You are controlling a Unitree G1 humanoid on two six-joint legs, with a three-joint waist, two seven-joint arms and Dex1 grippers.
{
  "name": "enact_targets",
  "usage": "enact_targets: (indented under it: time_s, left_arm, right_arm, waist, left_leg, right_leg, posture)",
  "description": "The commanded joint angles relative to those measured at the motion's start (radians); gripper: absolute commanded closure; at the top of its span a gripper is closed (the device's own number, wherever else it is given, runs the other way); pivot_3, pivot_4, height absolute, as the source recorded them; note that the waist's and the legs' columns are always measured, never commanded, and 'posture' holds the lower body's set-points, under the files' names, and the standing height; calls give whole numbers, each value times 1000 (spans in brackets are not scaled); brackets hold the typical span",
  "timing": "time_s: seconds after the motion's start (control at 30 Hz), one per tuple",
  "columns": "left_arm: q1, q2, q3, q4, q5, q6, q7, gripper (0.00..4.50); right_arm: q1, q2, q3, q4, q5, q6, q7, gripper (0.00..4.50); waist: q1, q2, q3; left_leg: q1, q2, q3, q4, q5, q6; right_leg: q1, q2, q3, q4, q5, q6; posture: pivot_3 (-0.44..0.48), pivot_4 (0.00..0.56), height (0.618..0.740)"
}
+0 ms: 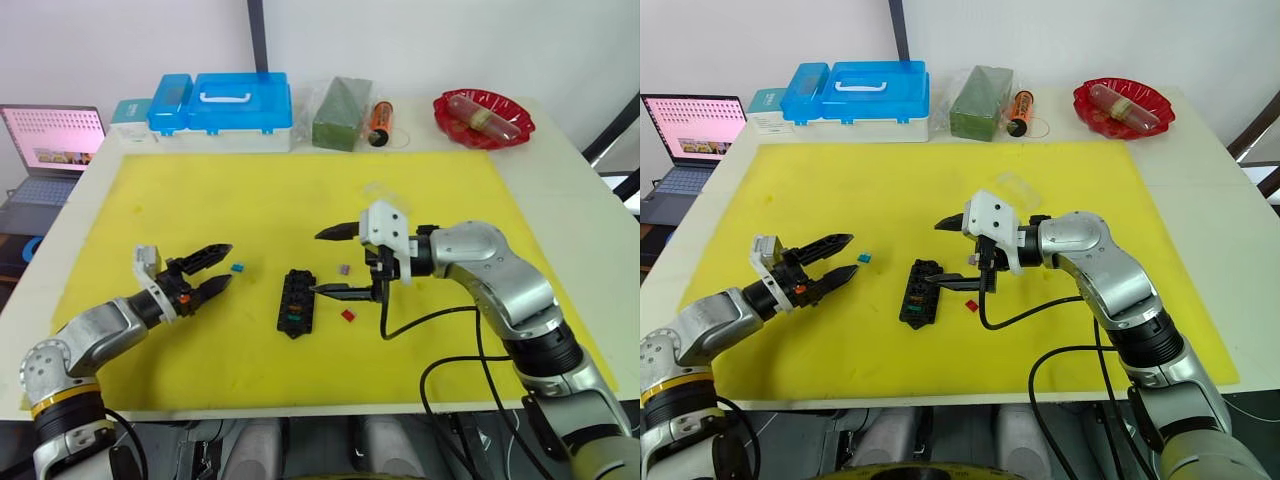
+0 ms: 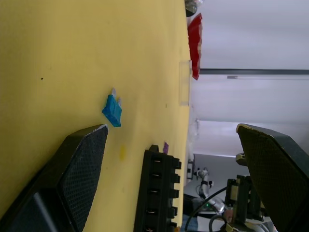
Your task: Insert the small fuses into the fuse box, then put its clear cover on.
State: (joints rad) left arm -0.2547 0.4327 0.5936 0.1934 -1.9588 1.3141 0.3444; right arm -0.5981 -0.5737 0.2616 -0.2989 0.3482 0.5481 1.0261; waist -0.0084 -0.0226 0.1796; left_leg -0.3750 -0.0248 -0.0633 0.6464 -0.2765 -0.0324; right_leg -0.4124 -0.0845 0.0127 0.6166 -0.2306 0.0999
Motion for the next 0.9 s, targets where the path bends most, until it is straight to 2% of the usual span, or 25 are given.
enact_targets:
  time_s: [0.03,0.17,0.33,0.63,0.9]
  left_arm:
    - [9,2,-12,-16,-13,-4,28,0]
    - [6,-27,-18,-33,-13,-35,73,0]
    - [1,-42,-66,-64,-13,-45,80,0]
    - [-15,-80,-85,-65,-13,-90,108,0]
    - [-33,-66,-114,-29,-13,-108,116,0]
  right_arm:
    - [-18,-6,-32,-45,16,-2,-6,20]
    - [-20,-7,-35,-45,14,2,-8,20]
    - [-23,-18,-28,-54,2,-5,-2,20]
    - [-19,-24,-32,-64,6,7,-12,20]
    - [-14,-24,-32,-70,12,14,-16,20]
  waist:
    - [0,0,0]
    - [0,0,0]
    - [3,0,0]
    - [22,0,0]
    - [22,0,0]
  left_leg:
    - [0,0,0,0,0,0]
    - [0,0,0,0,0,0]
    - [0,0,0,0,0,0]
    - [0,-1,0,0,0,-1]
    - [0,-2,0,1,1,-1]
  right_leg:
    - [0,0,0,0,0,0]
    - [0,0,0,0,0,0]
    - [1,0,0,0,0,0]
    - [2,-1,0,-2,0,-1]
    - [3,-2,-1,-3,0,-1]
  posture:
    - [0,150,740]
    - [0,150,740]
    - [0,150,740]
    - [0,150,740]
    - [0,150,740]
